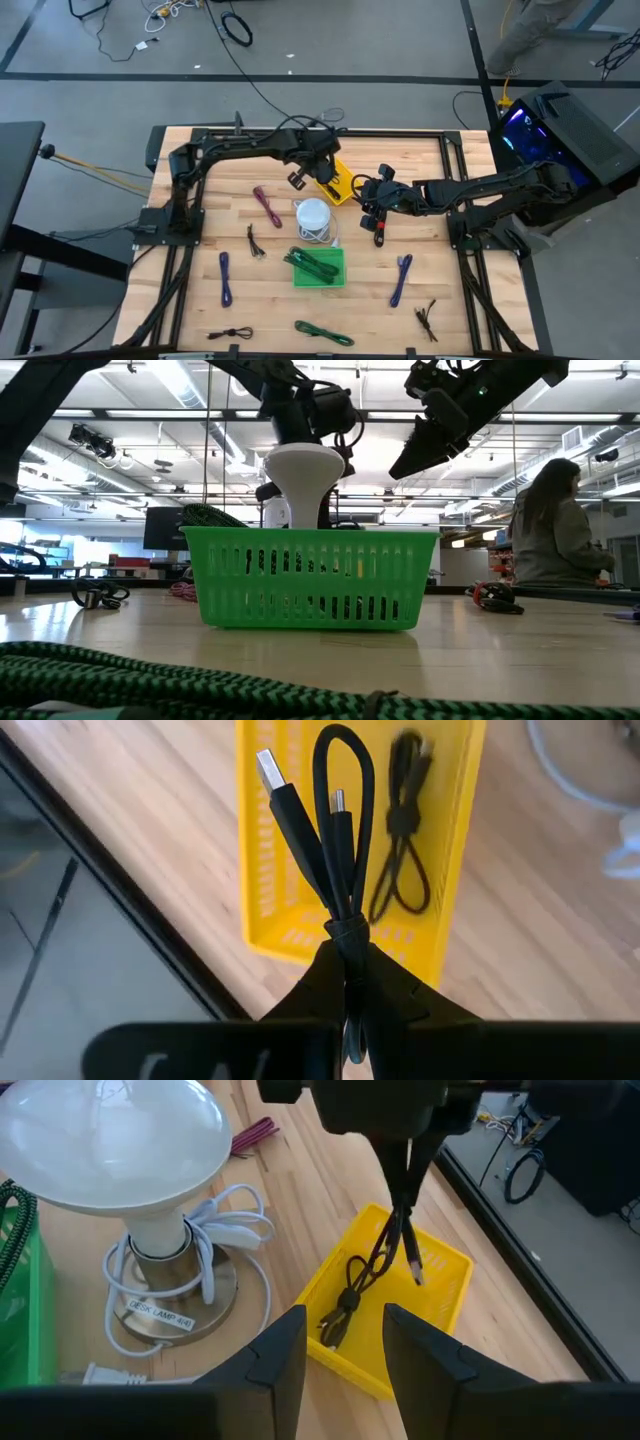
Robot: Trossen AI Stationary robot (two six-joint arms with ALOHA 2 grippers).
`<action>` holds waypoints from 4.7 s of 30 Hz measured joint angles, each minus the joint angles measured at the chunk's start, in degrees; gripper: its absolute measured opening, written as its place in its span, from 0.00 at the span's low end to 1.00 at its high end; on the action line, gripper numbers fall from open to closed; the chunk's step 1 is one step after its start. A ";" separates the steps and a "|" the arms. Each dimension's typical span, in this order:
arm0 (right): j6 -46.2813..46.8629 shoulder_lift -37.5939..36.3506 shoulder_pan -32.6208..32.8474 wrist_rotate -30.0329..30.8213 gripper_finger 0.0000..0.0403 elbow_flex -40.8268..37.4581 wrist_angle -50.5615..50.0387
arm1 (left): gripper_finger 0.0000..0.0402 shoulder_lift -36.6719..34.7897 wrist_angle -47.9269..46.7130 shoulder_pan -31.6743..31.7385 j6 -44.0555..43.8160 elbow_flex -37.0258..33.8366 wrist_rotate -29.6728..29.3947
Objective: Pick & Place USB Port
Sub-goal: Put the black USB cable into the yellow bin, then put the pink and black USB cable into the green bin
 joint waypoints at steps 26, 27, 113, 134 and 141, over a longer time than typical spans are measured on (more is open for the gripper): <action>0.55 0.02 0.00 0.00 0.33 0.00 -0.41 | 0.04 7.07 3.15 0.06 0.04 -0.07 6.79; 0.55 0.02 0.00 0.00 0.33 0.00 -0.43 | 0.04 7.10 2.52 0.09 -0.15 -0.09 6.79; -1.31 0.02 0.00 -0.02 0.33 -0.02 -0.08 | 0.08 7.58 -15.50 -1.64 -49.63 -0.09 21.70; -0.96 0.00 0.01 -0.13 0.33 -0.04 -0.13 | 0.31 5.35 -13.28 -2.13 -48.05 -0.08 15.24; -0.76 0.00 0.00 -0.10 0.33 -0.04 -0.17 | 0.39 5.35 -18.94 -1.54 -48.03 -0.09 12.23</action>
